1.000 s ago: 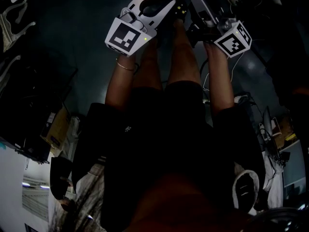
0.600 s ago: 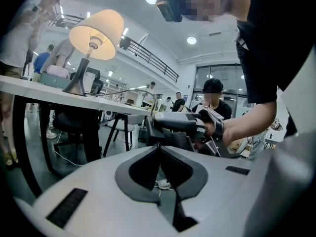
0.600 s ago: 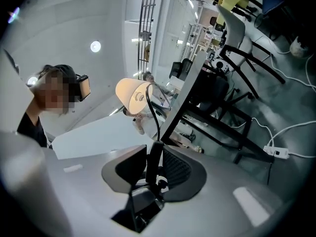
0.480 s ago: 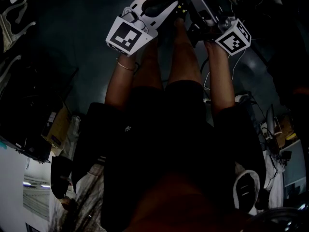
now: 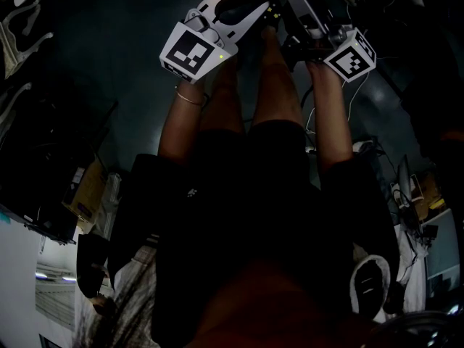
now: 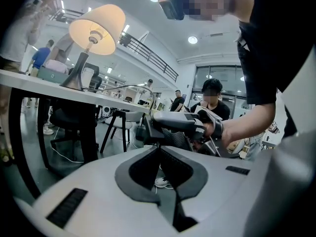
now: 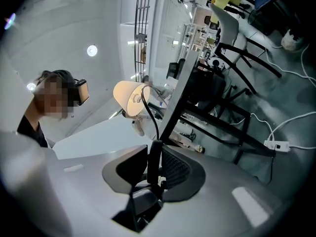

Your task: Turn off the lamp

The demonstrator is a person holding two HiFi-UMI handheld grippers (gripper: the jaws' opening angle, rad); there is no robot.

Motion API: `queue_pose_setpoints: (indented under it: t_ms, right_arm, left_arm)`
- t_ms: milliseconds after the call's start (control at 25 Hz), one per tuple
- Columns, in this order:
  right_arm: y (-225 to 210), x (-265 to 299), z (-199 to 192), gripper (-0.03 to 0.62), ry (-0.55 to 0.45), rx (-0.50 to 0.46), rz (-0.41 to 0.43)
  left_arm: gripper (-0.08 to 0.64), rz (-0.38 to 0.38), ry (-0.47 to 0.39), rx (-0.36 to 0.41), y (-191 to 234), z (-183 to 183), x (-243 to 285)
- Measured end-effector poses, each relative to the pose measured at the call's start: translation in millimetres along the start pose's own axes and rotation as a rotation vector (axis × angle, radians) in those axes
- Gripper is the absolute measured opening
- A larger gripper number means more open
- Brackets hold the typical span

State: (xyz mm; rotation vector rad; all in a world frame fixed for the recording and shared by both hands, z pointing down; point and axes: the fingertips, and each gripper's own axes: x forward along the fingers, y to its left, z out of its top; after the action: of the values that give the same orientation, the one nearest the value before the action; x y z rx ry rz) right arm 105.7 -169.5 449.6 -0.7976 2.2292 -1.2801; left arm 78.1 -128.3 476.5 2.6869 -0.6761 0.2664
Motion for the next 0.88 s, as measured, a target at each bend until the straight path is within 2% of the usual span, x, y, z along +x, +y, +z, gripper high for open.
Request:
queue_pose_setpoints:
  t_ms: [880]
  right_arm:
    - [-2.4,0.2,-2.9,0.083,0.01,0.017,-0.002]
  left_arm:
    - [0.023,-0.008,0.013,-0.005,-1.1,-4.3,0.2]
